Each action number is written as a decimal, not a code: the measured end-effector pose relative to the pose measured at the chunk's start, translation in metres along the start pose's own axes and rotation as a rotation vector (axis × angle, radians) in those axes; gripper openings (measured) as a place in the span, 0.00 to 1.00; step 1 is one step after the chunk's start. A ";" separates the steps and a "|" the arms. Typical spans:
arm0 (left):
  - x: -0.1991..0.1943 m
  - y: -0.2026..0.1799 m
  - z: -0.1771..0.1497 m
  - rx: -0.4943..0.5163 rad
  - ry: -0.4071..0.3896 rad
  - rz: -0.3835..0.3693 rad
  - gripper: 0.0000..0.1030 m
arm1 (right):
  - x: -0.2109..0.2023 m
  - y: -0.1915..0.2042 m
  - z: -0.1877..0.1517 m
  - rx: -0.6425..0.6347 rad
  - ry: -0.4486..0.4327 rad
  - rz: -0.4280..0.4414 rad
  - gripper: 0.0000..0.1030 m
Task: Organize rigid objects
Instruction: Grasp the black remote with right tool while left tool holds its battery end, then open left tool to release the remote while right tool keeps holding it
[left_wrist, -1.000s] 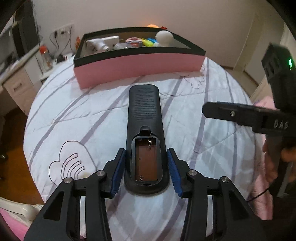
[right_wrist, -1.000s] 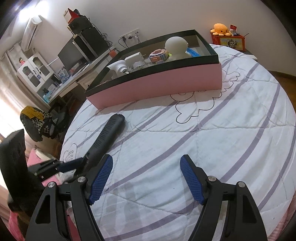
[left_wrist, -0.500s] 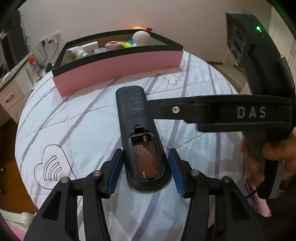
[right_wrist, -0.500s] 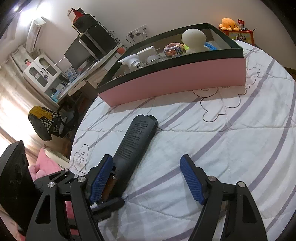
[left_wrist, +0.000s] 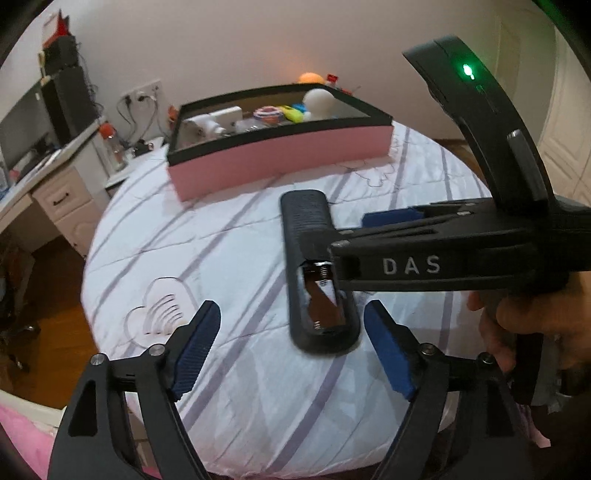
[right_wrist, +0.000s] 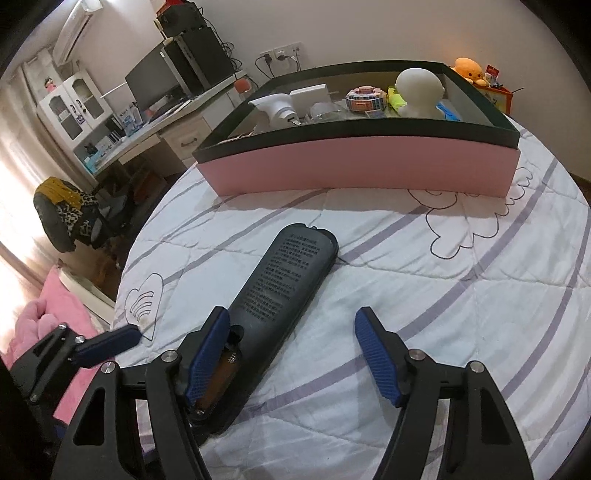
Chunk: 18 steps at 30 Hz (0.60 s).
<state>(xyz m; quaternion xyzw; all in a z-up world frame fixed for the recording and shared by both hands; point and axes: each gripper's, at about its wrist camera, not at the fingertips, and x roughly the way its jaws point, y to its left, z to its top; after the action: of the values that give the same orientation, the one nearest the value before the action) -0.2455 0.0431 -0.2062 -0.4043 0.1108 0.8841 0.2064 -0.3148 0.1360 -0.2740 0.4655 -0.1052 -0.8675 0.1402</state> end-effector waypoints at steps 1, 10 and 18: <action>-0.003 0.003 0.000 -0.007 -0.018 0.029 0.80 | 0.000 0.002 -0.001 -0.005 0.002 -0.006 0.70; 0.009 0.022 0.001 -0.036 -0.017 0.142 0.92 | -0.012 0.010 -0.021 -0.010 -0.017 -0.103 0.70; 0.012 0.039 -0.002 -0.055 0.002 0.142 0.93 | -0.026 0.012 -0.035 0.005 -0.062 -0.131 0.70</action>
<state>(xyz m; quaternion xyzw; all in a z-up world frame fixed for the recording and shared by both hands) -0.2692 0.0107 -0.2152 -0.4019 0.1151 0.8988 0.1318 -0.2702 0.1318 -0.2693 0.4449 -0.0810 -0.8884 0.0787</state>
